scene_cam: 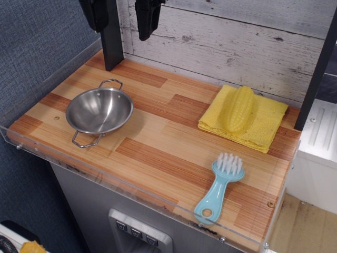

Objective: Move the kadai and place it near the yellow cloth.

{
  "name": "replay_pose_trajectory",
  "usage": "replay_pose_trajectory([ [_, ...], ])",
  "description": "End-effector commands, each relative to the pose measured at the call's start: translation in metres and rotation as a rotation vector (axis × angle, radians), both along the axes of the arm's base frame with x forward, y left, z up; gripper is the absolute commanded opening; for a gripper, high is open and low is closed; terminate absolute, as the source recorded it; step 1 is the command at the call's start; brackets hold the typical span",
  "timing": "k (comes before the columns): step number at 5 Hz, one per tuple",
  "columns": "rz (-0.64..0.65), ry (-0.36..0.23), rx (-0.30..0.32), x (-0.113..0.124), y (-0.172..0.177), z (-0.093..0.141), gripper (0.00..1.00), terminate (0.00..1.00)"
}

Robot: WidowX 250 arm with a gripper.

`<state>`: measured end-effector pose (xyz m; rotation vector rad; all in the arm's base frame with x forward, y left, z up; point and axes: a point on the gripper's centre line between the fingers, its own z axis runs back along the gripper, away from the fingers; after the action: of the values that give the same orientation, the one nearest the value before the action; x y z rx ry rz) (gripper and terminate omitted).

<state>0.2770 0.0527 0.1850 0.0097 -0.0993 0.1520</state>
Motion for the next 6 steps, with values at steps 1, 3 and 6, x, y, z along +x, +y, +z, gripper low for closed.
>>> replay_pose_trajectory([
  [1,0.000,0.000,0.000,0.000,0.000,0.000,1.00,0.00],
  [3,0.064,-0.129,0.074,-0.008,0.075,-0.032,1.00,0.00],
  [6,-0.132,-0.019,0.047,0.019,0.066,-0.151,1.00,0.00],
])
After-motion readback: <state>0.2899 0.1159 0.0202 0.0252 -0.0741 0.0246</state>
